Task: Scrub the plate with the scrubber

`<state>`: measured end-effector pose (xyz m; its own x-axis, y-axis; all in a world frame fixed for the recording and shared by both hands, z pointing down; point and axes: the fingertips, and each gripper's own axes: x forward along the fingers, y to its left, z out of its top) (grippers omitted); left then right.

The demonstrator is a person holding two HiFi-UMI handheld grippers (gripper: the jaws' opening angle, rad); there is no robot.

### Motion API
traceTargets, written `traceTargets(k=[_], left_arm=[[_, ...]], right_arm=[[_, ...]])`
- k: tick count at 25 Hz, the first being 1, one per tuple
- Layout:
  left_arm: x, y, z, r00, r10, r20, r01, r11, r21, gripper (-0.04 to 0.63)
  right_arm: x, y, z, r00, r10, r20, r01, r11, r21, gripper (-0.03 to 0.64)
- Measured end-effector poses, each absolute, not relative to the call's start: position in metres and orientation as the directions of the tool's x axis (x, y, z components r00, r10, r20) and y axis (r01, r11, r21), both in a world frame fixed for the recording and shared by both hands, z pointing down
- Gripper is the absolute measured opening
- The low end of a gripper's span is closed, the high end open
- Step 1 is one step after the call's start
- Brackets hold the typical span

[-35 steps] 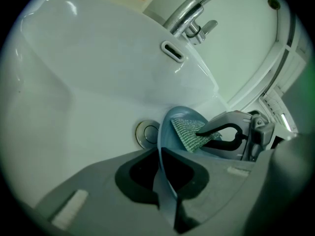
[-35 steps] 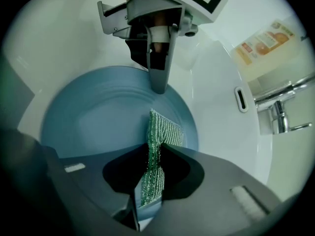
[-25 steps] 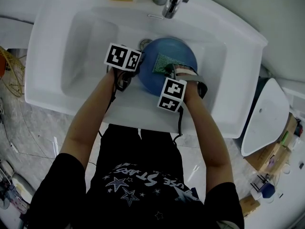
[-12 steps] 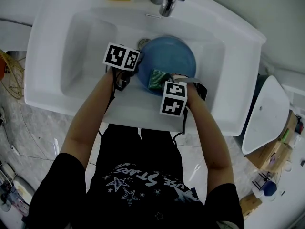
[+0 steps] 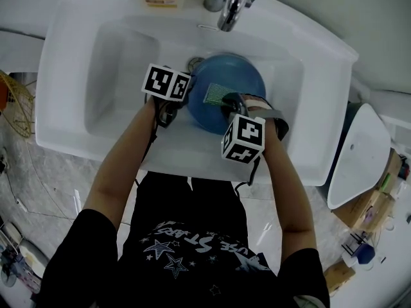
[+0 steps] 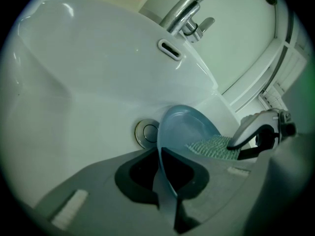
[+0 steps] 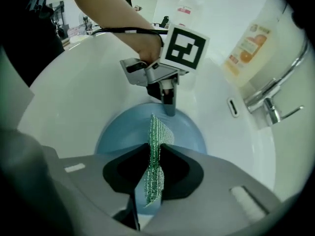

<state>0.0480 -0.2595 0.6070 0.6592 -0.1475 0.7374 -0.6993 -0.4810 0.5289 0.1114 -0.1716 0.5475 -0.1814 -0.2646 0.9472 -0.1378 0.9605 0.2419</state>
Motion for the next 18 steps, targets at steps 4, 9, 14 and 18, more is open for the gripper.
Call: traceTargets(k=[4,9,14,18], left_arm=[[0.049,-0.26,0.607,0.659,-0.148,0.737,-0.699,-0.482,0.528,0.031],[0.048,-0.258,0.609,0.655,-0.139,0.743,-0.697,-0.491,0.523,0.032],[0.048,-0.258,0.609,0.663,-0.136,0.737,-0.69,-0.495,0.529,0.034],[0.05,-0.259,0.607,0.663,-0.138,0.736,-0.686,-0.506,0.523,0.034]], right_arm=[[0.114,-0.21,0.546,-0.167,-0.422,0.891,-0.149,0.904,0.4,0.1],[0.111,-0.236,0.566,-0.181,-0.474,0.862,-0.095,0.881,0.464,0.097],[0.126,-0.238,0.58,-0.131,-0.465,0.875,-0.121,0.884,0.452,0.095],[0.139,-0.234,0.583,-0.085,-0.459,0.885,-0.192,0.879,0.437,0.095]])
